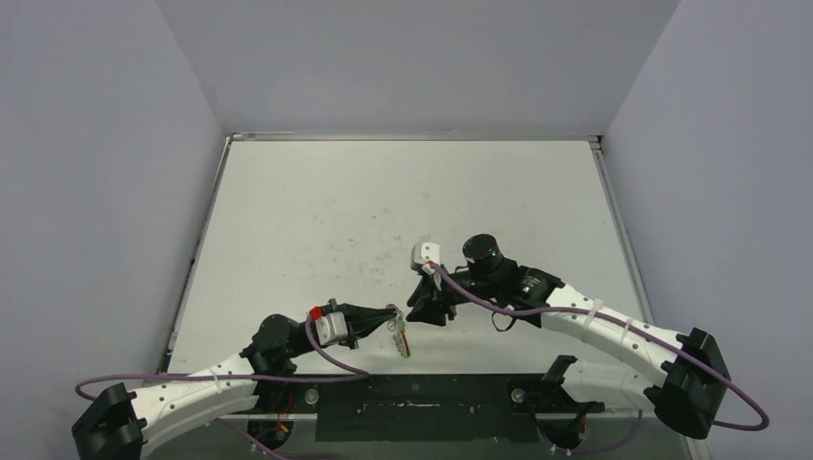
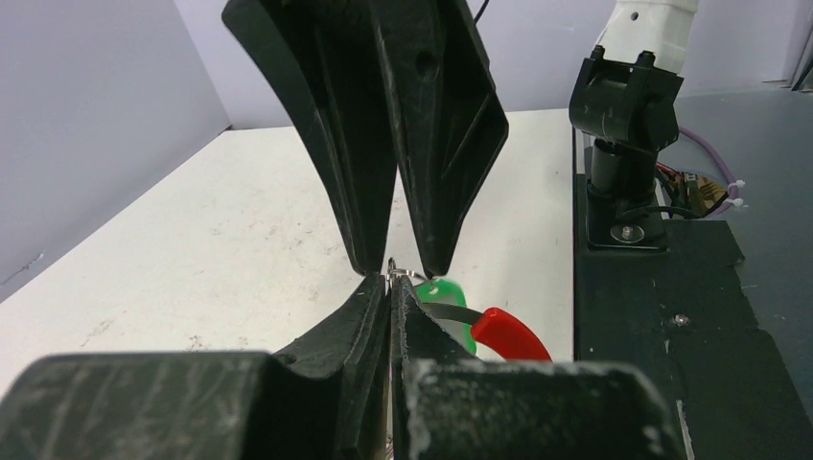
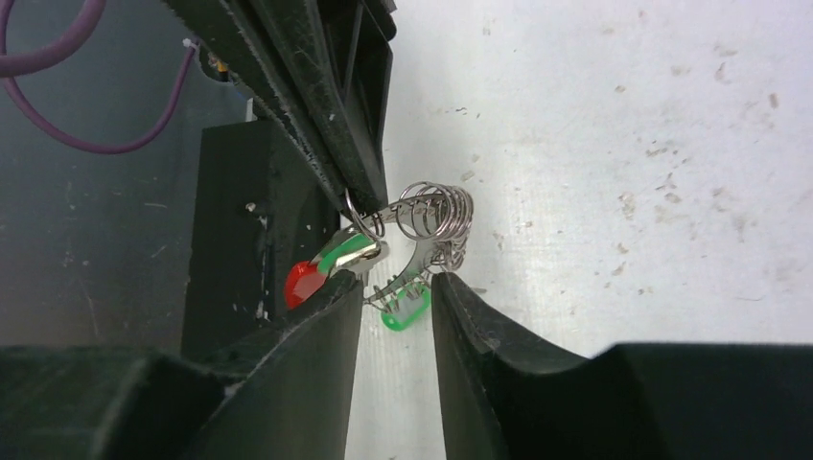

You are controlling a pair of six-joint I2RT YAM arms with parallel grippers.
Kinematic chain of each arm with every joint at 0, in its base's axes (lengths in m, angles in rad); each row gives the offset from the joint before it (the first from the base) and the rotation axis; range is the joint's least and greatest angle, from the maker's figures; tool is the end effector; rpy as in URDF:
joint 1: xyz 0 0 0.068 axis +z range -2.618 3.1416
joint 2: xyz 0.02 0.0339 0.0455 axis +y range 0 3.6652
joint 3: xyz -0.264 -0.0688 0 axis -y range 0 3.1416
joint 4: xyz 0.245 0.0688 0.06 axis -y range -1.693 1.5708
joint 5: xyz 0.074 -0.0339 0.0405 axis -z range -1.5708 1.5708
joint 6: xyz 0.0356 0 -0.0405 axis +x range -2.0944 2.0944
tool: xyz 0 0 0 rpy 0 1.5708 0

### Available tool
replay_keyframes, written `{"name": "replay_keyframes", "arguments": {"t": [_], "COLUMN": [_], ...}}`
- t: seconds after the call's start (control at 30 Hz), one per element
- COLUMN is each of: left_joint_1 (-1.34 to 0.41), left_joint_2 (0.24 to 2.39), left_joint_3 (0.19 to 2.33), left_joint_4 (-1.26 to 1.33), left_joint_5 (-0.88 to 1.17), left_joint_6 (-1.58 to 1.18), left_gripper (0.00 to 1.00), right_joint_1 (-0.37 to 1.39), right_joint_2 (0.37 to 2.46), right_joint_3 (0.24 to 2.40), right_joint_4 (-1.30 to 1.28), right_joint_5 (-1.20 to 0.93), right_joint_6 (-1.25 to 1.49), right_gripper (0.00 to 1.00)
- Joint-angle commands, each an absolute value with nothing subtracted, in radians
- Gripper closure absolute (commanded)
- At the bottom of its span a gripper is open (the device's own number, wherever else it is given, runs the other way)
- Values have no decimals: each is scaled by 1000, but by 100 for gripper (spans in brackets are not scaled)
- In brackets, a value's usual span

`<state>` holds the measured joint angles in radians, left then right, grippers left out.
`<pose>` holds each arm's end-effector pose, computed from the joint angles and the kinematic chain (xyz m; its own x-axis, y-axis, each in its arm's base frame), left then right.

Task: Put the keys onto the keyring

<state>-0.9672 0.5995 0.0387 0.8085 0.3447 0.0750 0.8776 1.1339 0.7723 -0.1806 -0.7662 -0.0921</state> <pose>0.0728 -0.1267 0.2093 0.2108 -0.1815 -0.9605 0.9477 0.2789 0.1553 0.1370 0.2035 0.2707 -0.2425 -0.3956 -0.8859 -0.9602 -0.0330 0.2775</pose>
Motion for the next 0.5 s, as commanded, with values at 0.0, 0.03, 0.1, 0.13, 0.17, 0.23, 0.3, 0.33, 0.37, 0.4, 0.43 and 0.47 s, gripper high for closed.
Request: {"name": "replay_keyframes", "arguments": {"t": [0.0, 0.03, 0.1, 0.13, 0.17, 0.23, 0.3, 0.33, 0.37, 0.4, 0.43, 0.47], "left_joint_1": [-970, -970, -970, -970, -969, -971, -970, -970, -970, -969, -969, -969], "left_joint_2": [586, 586, 586, 586, 586, 587, 589, 590, 590, 590, 591, 592], "left_joint_3": [57, 57, 58, 59, 60, 58, 60, 58, 58, 58, 59, 59], "left_joint_4": [863, 863, 863, 861, 861, 861, 861, 861, 862, 861, 862, 861], "left_joint_5": [350, 349, 350, 351, 351, 351, 350, 350, 350, 350, 350, 350], "left_joint_6": [78, 77, 78, 77, 77, 77, 78, 78, 79, 78, 79, 79], "left_gripper": [100, 100, 100, 100, 100, 100, 100, 100, 100, 100, 100, 100], "right_joint_1": [865, 862, 861, 861, 861, 861, 861, 861, 863, 864, 865, 866], "right_joint_2": [1058, 1051, 1044, 1043, 1043, 1046, 1056, 1066, 1076, 1088, 1099, 1109], "right_joint_3": [757, 752, 747, 747, 747, 744, 741, 741, 741, 741, 741, 741], "right_joint_4": [-116, -109, -95, -89, -85, -74, -53, -41, -34, -26, -19, -14], "right_joint_5": [-741, -742, -752, -758, -761, -771, -782, -791, -799, -800, -802, -805], "right_joint_6": [-92, -87, -78, -75, -71, -65, -54, -45, -38, -30, -24, -20], "right_gripper": [62, 61, 58, 57, 56, 55, 53, 53, 53, 53, 53, 53]}}
